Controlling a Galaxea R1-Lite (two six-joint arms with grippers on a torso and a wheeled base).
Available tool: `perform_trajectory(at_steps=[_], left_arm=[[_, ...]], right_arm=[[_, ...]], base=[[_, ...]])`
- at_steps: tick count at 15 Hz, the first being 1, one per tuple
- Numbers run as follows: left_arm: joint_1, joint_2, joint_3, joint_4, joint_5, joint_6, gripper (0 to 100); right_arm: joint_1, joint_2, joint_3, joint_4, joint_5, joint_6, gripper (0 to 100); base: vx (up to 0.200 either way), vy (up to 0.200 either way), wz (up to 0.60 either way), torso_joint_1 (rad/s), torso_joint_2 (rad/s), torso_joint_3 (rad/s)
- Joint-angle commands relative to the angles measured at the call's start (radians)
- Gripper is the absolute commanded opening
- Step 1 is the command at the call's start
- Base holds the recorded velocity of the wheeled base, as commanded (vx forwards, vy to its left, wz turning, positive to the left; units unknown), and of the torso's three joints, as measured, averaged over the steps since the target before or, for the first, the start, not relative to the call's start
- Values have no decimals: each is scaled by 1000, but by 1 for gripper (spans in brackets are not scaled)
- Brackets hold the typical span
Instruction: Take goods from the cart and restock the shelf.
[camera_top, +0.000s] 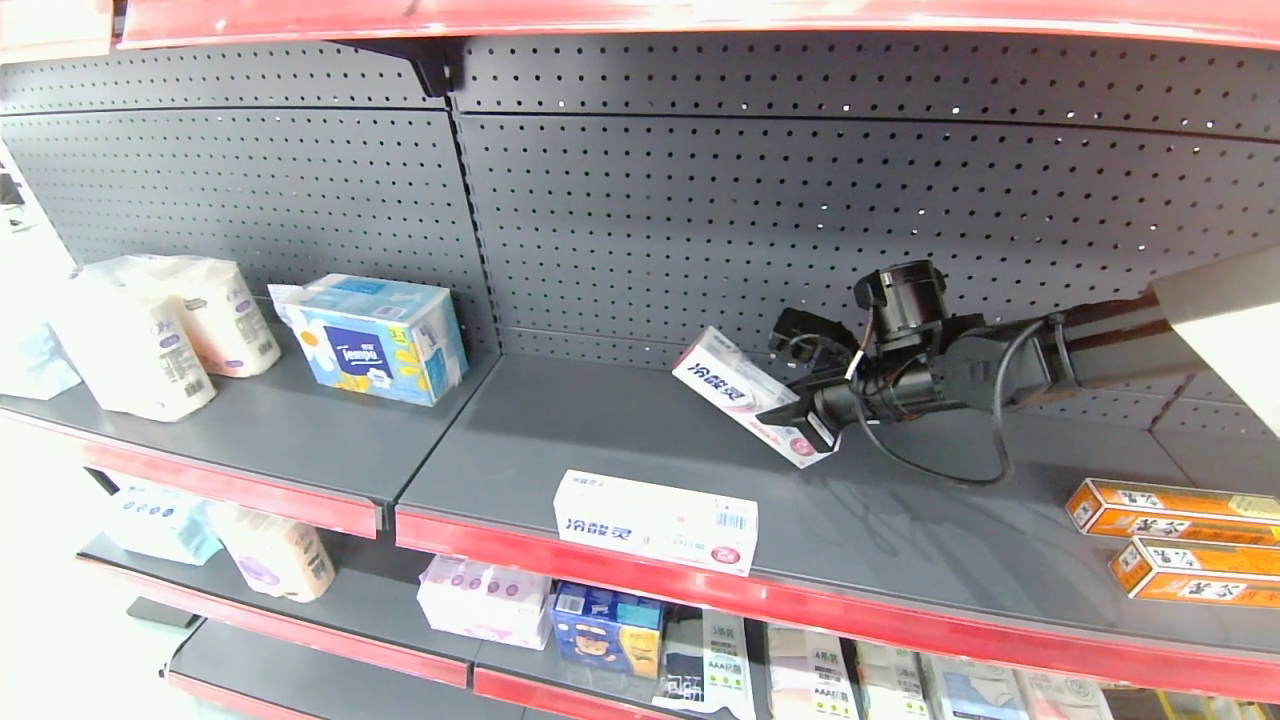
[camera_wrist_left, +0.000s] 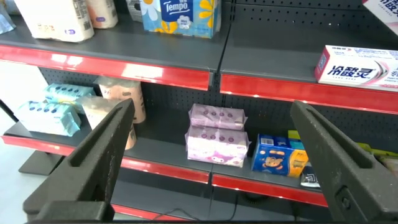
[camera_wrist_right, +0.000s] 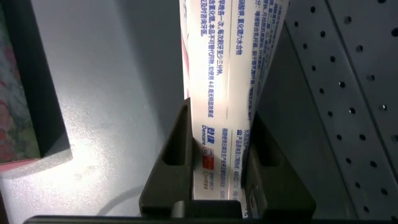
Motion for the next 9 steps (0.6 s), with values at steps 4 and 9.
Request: perform_trajectory(at_steps=[4, 9], left_arm=[[0, 1, -1, 0, 0, 0, 100], [0, 1, 0, 0, 0, 0, 100]], right_arm=[[21, 12, -25, -2, 1, -10, 0], [29, 14, -17, -2, -34, -25, 0]], base=[[0, 0, 0, 0, 0, 0], [0, 0, 0, 0, 0, 0]])
